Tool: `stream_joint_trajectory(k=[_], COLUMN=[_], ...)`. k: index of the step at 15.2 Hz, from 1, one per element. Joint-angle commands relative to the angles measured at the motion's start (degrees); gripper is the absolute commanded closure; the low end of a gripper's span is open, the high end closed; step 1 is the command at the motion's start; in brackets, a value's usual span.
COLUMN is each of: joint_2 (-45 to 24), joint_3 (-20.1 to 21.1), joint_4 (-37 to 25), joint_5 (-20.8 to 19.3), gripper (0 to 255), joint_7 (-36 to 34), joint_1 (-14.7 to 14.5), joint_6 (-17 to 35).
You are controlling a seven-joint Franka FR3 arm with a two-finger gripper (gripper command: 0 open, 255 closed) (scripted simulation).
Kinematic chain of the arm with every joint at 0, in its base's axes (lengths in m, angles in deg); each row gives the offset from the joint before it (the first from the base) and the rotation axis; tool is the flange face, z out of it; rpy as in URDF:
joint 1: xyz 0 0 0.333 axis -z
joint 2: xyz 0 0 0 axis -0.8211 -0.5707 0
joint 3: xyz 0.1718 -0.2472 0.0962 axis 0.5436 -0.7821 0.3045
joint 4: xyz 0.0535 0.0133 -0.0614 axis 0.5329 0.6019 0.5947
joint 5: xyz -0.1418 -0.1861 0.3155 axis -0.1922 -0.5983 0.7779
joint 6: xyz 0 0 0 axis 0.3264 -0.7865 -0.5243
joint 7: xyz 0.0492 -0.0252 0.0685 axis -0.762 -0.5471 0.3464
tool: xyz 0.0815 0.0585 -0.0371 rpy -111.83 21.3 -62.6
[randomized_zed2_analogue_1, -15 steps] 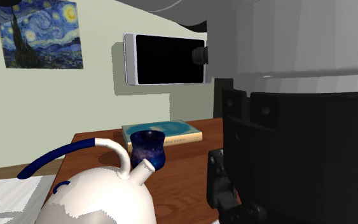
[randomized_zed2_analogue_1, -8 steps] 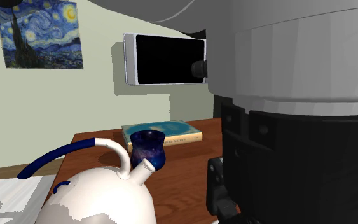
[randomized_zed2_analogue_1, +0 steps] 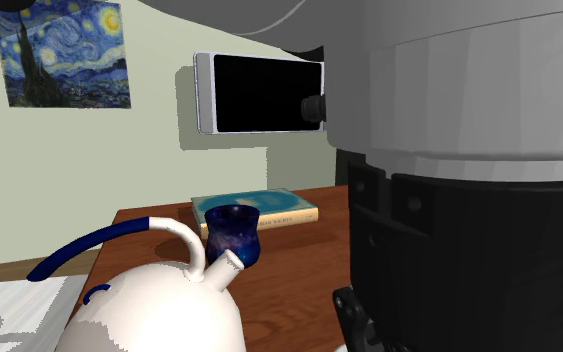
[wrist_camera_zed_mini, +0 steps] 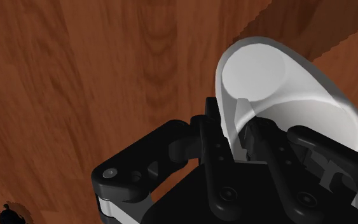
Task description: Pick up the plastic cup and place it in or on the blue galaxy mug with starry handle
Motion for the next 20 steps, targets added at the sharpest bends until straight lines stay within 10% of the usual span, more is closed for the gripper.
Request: stream_joint_trajectory(k=[1,20], joint_2=[-0.01,3.14], joint_3=[0.01,-0.91], joint_4=[0.0,-8.47], joint_5=[0.0,-1.73], gripper=[255,255], joint_7=[0.0,-1.6], joint_1=[0.0,0.15], joint_6=[0.0,-11.36])
